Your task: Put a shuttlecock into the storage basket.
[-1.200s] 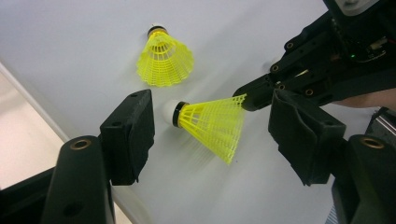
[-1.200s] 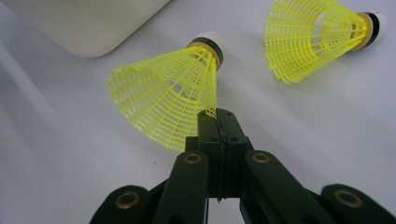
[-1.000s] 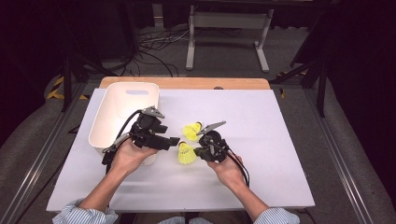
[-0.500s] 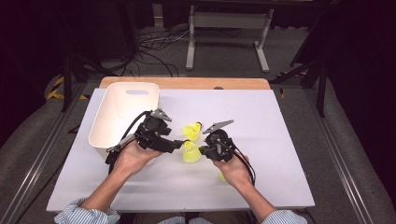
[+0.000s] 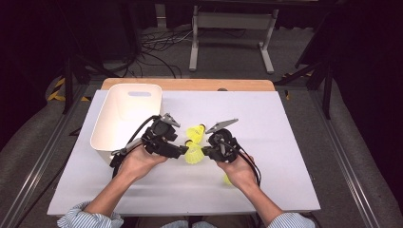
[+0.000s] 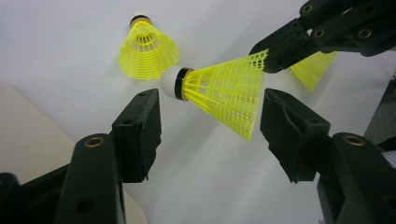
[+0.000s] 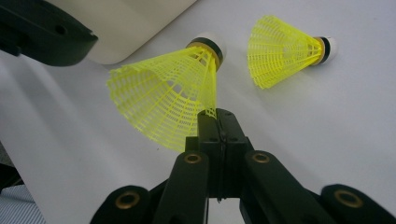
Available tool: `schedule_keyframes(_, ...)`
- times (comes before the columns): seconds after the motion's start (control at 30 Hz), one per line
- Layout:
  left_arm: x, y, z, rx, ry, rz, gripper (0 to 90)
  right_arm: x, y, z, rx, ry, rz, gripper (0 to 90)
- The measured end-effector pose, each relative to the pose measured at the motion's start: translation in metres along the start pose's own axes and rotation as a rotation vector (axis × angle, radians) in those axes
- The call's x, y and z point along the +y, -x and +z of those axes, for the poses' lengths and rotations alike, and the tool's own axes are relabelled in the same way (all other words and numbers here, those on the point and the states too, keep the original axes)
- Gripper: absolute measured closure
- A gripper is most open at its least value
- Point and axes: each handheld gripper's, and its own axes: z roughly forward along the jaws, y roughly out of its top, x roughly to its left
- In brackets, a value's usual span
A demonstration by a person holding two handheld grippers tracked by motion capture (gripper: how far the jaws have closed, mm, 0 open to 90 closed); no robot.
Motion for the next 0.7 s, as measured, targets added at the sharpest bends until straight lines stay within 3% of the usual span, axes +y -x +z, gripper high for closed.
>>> schedule_keyframes(0.7,0.002,0.006,0.014,-0.007,-0.064,-0.009,47.0,0.004,-0.002,-0.010,0.016,0.010,-0.004,90.0)
